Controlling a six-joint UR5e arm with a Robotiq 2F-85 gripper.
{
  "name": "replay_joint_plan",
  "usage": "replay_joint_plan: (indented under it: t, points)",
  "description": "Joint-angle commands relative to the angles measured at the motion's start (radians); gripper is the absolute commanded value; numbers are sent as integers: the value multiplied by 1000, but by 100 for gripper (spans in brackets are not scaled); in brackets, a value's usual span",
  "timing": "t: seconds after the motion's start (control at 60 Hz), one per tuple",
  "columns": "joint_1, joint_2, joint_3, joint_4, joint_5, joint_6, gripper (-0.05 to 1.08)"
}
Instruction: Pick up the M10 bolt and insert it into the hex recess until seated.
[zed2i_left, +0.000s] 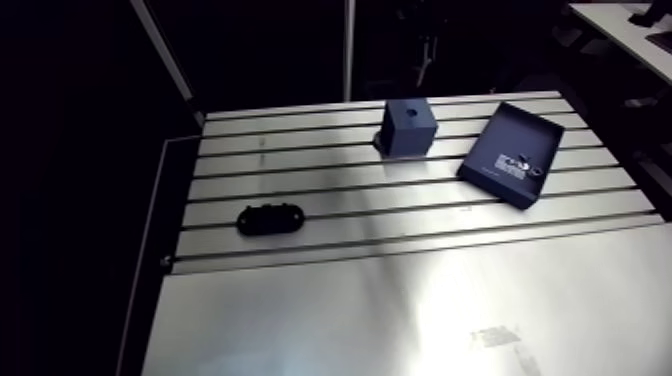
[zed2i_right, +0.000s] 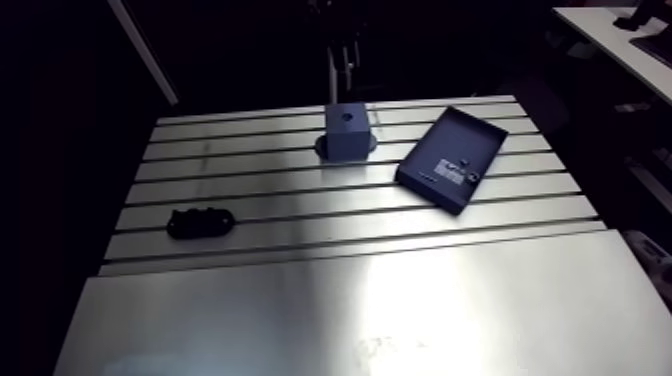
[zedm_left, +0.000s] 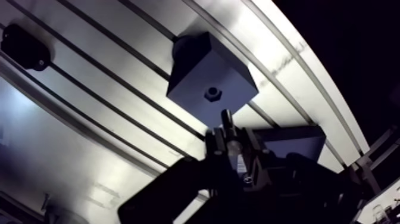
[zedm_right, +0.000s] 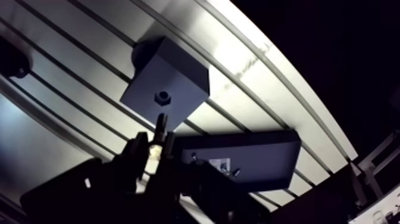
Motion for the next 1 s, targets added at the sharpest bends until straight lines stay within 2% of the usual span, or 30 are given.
replay_joint_plan:
  t: [0.017,0.583,1.0]
  points:
    - [1,1,11,-13,1,1,86]
    - [1,5,53,-43,1,3,84]
    - [-1,22,54,-46,1,1,84]
